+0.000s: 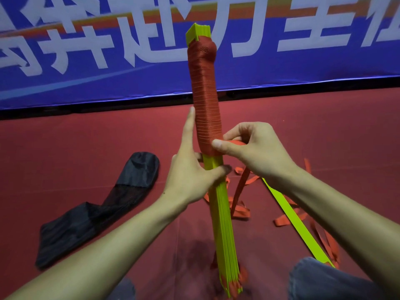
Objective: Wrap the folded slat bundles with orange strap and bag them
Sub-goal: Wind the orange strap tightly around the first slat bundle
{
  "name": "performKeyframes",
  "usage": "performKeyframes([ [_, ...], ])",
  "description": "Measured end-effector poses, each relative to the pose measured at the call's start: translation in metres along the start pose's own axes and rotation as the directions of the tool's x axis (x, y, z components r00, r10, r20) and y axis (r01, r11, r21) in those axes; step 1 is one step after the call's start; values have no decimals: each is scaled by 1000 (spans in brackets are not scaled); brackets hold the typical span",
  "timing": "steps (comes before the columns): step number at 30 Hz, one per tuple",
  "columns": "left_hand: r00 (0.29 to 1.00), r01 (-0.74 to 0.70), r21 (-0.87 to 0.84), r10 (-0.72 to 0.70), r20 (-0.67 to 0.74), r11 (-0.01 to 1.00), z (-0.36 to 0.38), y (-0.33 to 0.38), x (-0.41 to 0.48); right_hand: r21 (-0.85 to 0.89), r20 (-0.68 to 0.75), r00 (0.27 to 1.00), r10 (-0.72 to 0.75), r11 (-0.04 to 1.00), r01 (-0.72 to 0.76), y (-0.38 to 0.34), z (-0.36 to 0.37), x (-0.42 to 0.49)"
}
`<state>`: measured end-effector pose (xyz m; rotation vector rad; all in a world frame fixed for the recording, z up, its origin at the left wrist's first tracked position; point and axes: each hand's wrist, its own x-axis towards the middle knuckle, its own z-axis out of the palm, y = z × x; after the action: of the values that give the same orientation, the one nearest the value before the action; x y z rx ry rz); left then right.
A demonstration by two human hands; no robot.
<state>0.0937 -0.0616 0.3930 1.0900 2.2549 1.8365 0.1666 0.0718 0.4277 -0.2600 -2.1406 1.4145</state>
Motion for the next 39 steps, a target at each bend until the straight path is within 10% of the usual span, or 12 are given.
performKeyframes([
  [22,973,166,-348,-94,213,923,-4,2,-5,73,59,990,-129,989,125,21,-17,11],
  [34,910,253,-497,-30,413,830,-9,4,-7,201,452,891,-38,978,-60,20,-19,5],
  [39,914,297,-472,-103,393,830,-5,10,-1,349,340,940,-18,931,-108,16,-10,1],
])
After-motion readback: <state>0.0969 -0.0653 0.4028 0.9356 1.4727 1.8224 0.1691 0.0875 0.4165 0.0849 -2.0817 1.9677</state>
